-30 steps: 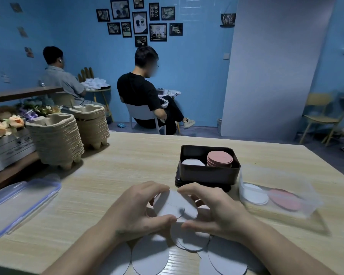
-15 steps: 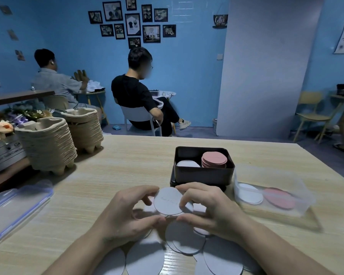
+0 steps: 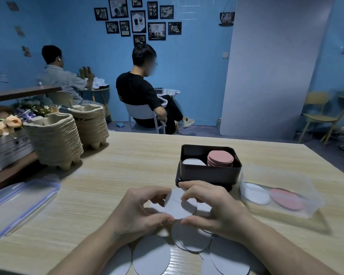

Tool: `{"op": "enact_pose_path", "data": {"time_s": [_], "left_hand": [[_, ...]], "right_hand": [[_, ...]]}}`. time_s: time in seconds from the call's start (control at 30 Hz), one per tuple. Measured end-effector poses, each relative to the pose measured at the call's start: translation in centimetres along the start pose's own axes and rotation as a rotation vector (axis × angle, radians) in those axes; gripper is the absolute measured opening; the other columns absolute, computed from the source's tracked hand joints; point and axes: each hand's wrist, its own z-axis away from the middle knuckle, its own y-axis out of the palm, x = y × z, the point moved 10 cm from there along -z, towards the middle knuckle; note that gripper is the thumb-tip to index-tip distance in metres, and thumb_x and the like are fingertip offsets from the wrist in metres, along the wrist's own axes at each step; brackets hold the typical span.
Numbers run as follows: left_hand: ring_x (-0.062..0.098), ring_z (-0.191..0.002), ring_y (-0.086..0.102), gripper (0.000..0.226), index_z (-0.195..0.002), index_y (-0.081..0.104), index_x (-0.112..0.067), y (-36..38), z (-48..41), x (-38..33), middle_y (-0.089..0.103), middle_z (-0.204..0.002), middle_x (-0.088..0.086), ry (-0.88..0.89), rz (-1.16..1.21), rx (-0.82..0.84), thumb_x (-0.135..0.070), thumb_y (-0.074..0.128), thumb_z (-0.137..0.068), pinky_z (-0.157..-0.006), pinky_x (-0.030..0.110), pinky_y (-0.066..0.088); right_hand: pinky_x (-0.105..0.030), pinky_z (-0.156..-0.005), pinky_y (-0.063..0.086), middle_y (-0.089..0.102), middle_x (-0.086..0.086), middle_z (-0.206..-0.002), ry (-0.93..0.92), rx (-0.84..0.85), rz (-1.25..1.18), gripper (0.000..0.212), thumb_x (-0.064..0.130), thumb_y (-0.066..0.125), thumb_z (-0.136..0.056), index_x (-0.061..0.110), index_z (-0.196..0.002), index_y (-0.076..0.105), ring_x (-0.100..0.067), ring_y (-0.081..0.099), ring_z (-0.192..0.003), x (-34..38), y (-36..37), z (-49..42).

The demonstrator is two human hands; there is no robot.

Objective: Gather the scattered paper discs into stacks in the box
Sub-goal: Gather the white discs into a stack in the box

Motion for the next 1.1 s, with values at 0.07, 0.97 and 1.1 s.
{"op": "enact_pose_path", "data": {"time_s": [0.07, 0.97, 1.1], "left_hand": [[0.011, -0.096, 0.069, 0.048, -0.119, 0.072, -0.033, 0.1, -0.1, -0.5, 0.076, -0.103, -0.013, 0.024, -0.016, 0.01, -0.035, 0.09, -0.074, -0.079, 0.027, 0.06], [0.0, -0.119, 0.059, 0.057, -0.124, 0.063, -0.042, -3.3, 3.3, 2.1, 0.06, -0.123, -0.029, -0.128, -0.369, 0.247, -0.036, 0.083, -0.07, -0.103, 0.027, 0.048], [0.007, -0.108, 0.067, 0.048, -0.117, 0.065, -0.036, -3.7, 3.0, 1.7, 0.069, -0.112, -0.019, -0.101, -0.359, 0.167, -0.034, 0.084, -0.073, -0.093, 0.037, 0.054]], "right_hand": [[-0.008, -0.098, 0.04, 0.057, 0.006, -0.146, 0.011, 0.033, 0.024, 0.037, 0.051, 0.079, -0.086, 0.025, -0.109, 0.067, 0.003, 0.049, -0.136, -0.1, 0.4, 0.0], [-0.024, -0.09, 0.051, 0.056, 0.02, -0.133, 0.101, 0.116, 0.088, 0.03, 0.053, 0.08, -0.082, 0.034, -0.099, 0.064, -0.003, 0.063, -0.116, -1.4, 0.5, 0.6], [-0.027, -0.084, 0.054, 0.051, 0.031, -0.132, 0.121, 0.133, 0.094, 0.032, 0.056, 0.079, -0.081, 0.035, -0.1, 0.063, -0.009, 0.068, -0.108, -1.6, 0.7, 0.6]]}}
